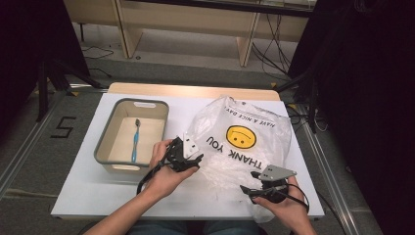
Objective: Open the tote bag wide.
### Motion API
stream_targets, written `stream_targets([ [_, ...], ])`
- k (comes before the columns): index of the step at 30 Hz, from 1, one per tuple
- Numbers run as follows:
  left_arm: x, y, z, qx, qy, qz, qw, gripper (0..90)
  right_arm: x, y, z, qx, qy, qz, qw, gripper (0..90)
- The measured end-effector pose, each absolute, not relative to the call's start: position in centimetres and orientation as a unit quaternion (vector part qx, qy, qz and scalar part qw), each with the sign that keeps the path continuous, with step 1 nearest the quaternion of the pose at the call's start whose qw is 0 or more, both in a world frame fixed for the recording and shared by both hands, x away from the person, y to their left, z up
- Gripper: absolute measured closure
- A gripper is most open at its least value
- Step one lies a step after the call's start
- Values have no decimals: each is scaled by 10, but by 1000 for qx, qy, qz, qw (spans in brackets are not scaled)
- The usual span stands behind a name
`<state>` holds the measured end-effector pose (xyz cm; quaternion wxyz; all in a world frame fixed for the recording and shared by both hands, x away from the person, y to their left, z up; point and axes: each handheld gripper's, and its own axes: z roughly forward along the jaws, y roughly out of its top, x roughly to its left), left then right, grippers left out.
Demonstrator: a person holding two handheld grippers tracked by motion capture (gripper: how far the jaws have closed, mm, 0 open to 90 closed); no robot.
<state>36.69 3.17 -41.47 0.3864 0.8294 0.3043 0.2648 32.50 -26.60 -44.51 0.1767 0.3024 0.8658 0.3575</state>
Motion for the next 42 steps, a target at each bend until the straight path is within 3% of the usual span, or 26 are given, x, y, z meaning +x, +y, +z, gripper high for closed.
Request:
stream_targets([
  [17,331,27,-450,879,244,187,364,505,371,-212,-467,232,926,278,109,564],
  [30,335,21,-463,892,231,169,349,518,382,-212,-473,256,925,274,58,900],
  [42,339,23,-463,888,234,176,354,518,380,-212,-465,278,909,302,68,900],
])
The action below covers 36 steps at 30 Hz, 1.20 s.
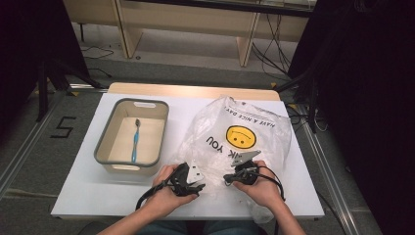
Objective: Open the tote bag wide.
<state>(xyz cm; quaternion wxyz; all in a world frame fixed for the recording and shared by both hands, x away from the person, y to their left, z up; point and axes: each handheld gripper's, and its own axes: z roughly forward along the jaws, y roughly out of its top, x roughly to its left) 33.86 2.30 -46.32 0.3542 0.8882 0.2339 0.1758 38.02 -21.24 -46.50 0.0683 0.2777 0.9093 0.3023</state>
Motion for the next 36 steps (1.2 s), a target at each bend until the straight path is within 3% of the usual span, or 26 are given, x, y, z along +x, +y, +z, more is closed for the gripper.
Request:
stream_targets([
  [5,339,23,-463,887,235,178,355,517,381,-214,-464,275,911,297,74,885],
  [8,340,23,-464,888,234,178,353,517,383,-215,-468,275,915,281,92,664],
  [10,340,23,-464,889,233,177,352,517,384,-216,-470,276,913,283,97,570],
  [12,340,23,-465,889,234,177,352,516,383,-216,-471,278,917,274,90,539],
  [22,340,23,-465,889,234,177,352,516,383,-219,-474,287,912,282,81,897],
  [36,341,24,-458,876,224,199,378,508,380,-224,-452,296,887,334,114,900],
])
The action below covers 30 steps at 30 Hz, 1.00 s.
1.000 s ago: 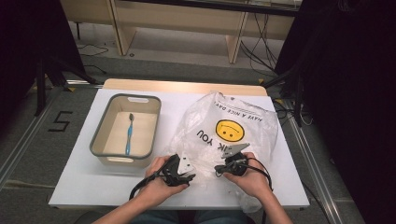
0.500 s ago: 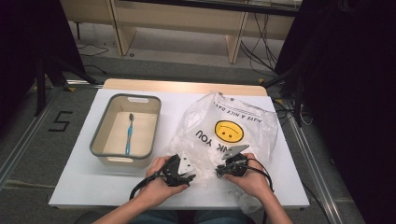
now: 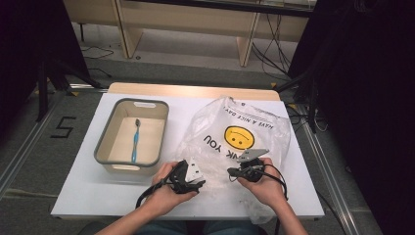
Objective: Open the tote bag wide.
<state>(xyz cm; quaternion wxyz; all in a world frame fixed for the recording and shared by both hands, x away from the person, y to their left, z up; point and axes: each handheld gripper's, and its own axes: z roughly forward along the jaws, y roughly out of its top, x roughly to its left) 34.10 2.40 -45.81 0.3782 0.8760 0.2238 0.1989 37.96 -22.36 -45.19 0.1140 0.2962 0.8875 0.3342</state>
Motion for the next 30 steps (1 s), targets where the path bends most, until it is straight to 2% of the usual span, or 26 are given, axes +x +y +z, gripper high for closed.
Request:
stream_targets([
  [5,343,20,-443,860,204,227,409,478,378,-229,-437,298,874,358,135,900],
  [13,360,16,-426,834,210,284,424,393,377,-230,-418,286,871,370,148,900],
  [21,383,5,-429,852,204,279,393,302,377,-231,-417,281,875,366,148,900],
  [27,394,-5,-444,878,173,278,350,347,375,-231,-409,277,870,377,156,900],
  [30,396,-7,-443,869,176,298,354,478,375,-230,-406,272,869,381,160,900],
])
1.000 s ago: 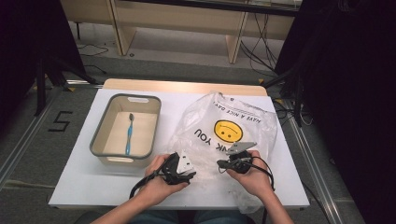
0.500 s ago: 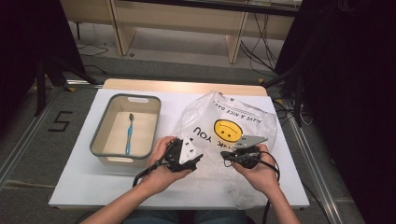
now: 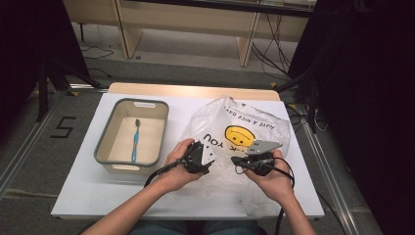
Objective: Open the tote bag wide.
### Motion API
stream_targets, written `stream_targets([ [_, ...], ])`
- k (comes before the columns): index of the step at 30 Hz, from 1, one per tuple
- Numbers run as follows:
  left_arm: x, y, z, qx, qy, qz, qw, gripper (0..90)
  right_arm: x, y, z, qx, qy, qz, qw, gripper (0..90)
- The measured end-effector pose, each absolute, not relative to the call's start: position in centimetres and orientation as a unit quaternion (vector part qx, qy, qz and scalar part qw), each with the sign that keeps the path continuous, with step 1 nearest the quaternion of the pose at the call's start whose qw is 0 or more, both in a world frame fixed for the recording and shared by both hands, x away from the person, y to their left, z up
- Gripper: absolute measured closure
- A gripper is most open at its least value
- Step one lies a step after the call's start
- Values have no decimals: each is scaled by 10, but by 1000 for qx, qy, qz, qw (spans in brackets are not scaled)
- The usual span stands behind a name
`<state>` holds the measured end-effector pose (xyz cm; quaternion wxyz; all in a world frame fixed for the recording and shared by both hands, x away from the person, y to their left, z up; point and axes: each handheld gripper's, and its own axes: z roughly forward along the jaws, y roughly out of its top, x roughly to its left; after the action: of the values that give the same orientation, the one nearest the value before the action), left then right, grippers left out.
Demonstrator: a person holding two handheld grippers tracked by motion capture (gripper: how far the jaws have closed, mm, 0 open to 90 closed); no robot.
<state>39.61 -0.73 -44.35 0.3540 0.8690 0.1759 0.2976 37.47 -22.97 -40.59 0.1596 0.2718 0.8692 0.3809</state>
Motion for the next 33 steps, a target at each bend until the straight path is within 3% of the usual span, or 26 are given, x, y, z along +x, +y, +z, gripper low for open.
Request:
stream_targets([
  [7,401,-2,-432,846,196,305,392,809,374,-228,-405,271,864,391,165,900],
  [12,403,2,-424,831,205,310,414,891,373,-227,-403,272,856,402,176,824],
  [22,409,0,-416,825,206,317,420,892,372,-218,-398,275,823,434,241,274],
  [26,409,-1,-413,823,203,322,421,892,374,-207,-406,266,835,418,240,175],
  [29,409,-2,-410,819,203,324,427,892,378,-200,-417,263,847,393,244,182],
  [32,409,-2,-409,817,202,326,430,890,382,-197,-424,269,847,382,253,345],
  [33,409,-2,-408,817,202,328,429,888,383,-197,-424,274,845,382,254,439],
])
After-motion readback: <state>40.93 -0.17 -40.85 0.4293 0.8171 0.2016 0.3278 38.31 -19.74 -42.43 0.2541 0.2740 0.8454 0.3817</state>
